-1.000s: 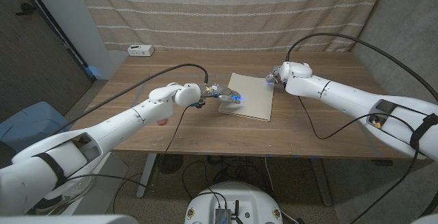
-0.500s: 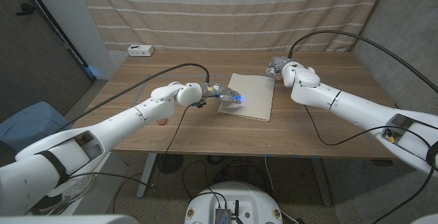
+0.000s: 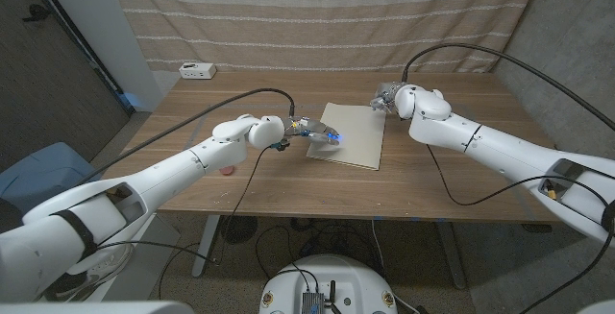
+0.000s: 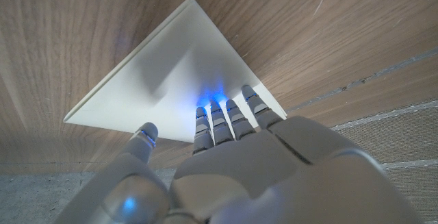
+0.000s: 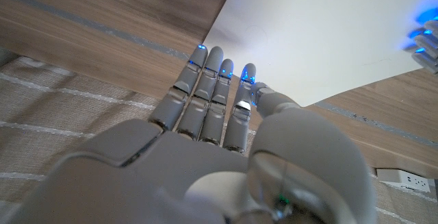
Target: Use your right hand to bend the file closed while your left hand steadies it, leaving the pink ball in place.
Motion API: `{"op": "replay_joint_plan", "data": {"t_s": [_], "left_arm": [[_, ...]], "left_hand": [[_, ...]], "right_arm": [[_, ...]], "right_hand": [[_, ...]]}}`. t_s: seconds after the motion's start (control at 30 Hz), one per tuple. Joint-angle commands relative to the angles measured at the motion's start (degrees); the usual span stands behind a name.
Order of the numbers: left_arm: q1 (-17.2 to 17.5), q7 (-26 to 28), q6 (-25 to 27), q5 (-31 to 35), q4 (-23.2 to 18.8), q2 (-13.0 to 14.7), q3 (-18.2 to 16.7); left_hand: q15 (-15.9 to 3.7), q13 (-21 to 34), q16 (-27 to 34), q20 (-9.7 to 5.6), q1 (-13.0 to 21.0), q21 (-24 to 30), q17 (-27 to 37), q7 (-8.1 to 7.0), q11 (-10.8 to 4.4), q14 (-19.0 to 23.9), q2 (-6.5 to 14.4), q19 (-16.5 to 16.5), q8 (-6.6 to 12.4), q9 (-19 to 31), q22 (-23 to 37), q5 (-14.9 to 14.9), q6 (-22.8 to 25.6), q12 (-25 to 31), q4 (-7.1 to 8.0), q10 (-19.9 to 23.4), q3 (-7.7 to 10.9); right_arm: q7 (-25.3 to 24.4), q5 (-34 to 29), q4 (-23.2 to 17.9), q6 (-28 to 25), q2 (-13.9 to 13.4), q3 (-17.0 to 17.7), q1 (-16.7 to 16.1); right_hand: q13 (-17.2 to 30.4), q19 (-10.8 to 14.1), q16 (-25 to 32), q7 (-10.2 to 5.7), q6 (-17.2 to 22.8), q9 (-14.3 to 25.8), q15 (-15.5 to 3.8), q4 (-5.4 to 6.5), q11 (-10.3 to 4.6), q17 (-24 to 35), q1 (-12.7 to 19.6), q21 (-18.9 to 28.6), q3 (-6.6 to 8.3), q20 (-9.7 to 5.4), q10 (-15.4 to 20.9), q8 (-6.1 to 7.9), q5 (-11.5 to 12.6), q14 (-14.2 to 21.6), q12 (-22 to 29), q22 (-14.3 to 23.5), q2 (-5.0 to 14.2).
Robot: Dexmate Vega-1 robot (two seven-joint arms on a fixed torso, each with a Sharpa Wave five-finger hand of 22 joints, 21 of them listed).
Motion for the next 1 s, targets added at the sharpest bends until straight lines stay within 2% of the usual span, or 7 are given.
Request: {"op": "replay_joint_plan", "data": {"t_s": [0.03, 0.17, 0.27, 0.57, 0.67, 0.8, 1.0], "left_arm": [[0.4, 0.1, 0.6, 0.1, -1.0, 0.4, -0.1], [0.5, -0.1, 0.8, 0.2, -1.2, 0.4, -0.2], [0.5, 0.0, 0.7, 0.2, -1.2, 0.5, -0.2], [0.4, -0.1, 0.8, 0.3, -1.1, 0.4, -0.2], [0.4, 0.0, 0.7, 0.3, -1.0, 0.4, -0.2], [0.4, 0.0, 0.6, 0.2, -0.8, 0.4, -0.2], [0.6, 0.2, 0.9, 0.2, -1.0, 0.5, -0.3]], "left_hand": [[-0.75, 0.2, 0.1, -0.22, -0.3, -0.3, 0.2, 0.09, -0.17, -0.5, -0.1, -0.1, 0.18, 0.1, 0.2, 0.3, -0.5, 0.2, 0.49, -0.3, 0.04], [-0.73, 0.2, 0.0, -0.23, -0.3, -0.4, 0.2, 0.09, -0.25, -0.6, -0.1, -0.1, 0.18, 0.1, 0.2, 0.3, -0.6, 0.2, 0.55, -0.4, -0.03], [-0.75, 0.2, 0.0, -0.29, -0.3, -0.5, 0.2, 0.11, -0.34, -0.7, -0.1, -0.1, 0.2, 0.1, 0.2, 0.3, -0.7, 0.2, 0.6, -0.6, -0.07], [-0.77, 0.2, 0.1, -0.29, -0.4, -0.7, 0.2, -0.06, -0.28, -0.8, -0.1, -0.1, 0.21, 0.1, 0.2, 0.4, -0.9, 0.2, 0.72, -0.7, -0.18], [-0.78, 0.2, 0.1, -0.29, -0.4, -0.8, 0.2, -0.03, -0.33, -0.9, -0.1, -0.1, 0.21, 0.1, 0.2, 0.4, -0.9, 0.2, 0.77, -0.8, -0.22], [-0.8, 0.2, 0.0, -0.32, -0.4, -0.9, 0.2, -0.1, -0.34, -1.0, -0.1, 0.0, 0.21, 0.1, 0.2, 0.4, -1.0, 0.2, 0.82, -0.9, -0.26], [-0.82, 0.2, 0.0, -0.36, -0.4, -1.2, 0.2, -0.01, -0.1, -1.1, -0.1, -0.1, 0.22, 0.1, 0.2, 0.4, -1.2, 0.2, 0.93, -1.0, -0.35]], "right_arm": [[6.8, -0.2, 3.4, 0.4, 1.8, -2.4, 2.3], [8.6, -0.5, 4.8, 0.2, 2.6, -3.5, 3.2], [9.8, -0.5, 6.1, 0.1, 3.3, -4.1, 4.0], [11.1, -0.7, 8.3, 0.1, 4.2, -5.3, 5.1], [11.4, -0.9, 8.7, -0.1, 4.5, -5.7, 5.4], [11.7, -0.8, 9.3, -0.1, 4.8, -5.9, 5.7], [10.8, -0.8, 8.9, -0.4, 4.6, -5.7, 5.5]], "right_hand": [[0.1, -0.4, 0.2, 0.0, -0.4, 0.2, -2.67, 0.22, -0.09, 0.2, 0.0, 0.4, 0.35, 0.32, -0.5, -0.32, 0.2, 0.0, -0.3, 0.3, 0.08], [0.1, -0.6, 0.1, -0.3, 0.1, 0.2, -2.59, 0.22, -0.53, 0.2, 0.0, 0.5, 0.5, 0.37, 0.1, -0.23, 0.3, 0.0, -0.2, 0.3, -0.04], [0.0, -1.9, -1.1, -0.83, 0.2, 0.1, -2.47, 0.29, -1.23, -0.1, -0.1, 0.2, 0.86, 0.6, 0.0, -0.49, 0.2, -1.6, -0.5, 0.2, -0.23], [0.0, -3.0, -1.6, -0.97, 0.2, 0.1, -2.18, 0.29, -1.55, -0.1, -0.1, 0.0, 1.05, 0.86, -0.4, -0.79, 0.2, -2.4, -1.0, 0.2, -0.22], [-0.1, -3.7, -2.9, -1.57, 0.9, 0.1, -2.04, 0.02, -2.56, -0.7, 0.0, -0.1, 1.56, 1.0, 0.4, -0.77, 0.3, -4.0, -0.9, 0.1, -0.51], [-0.1, -4.1, -3.7, -2.01, 1.2, 0.1, -1.84, -0.18, -2.29, -1.1, 0.0, -0.2, 1.84, 1.0, 0.8, -0.82, 0.3, -4.8, -0.9, 0.1, -0.78], [-0.2, -4.6, -4.3, -1.69, 1.0, 0.0, -1.51, -0.36, -1.73, -1.2, 0.0, -0.2, 1.87, 1.07, 0.5, -1.11, 0.2, -5.8, -1.2, 0.0, -0.73]]}}
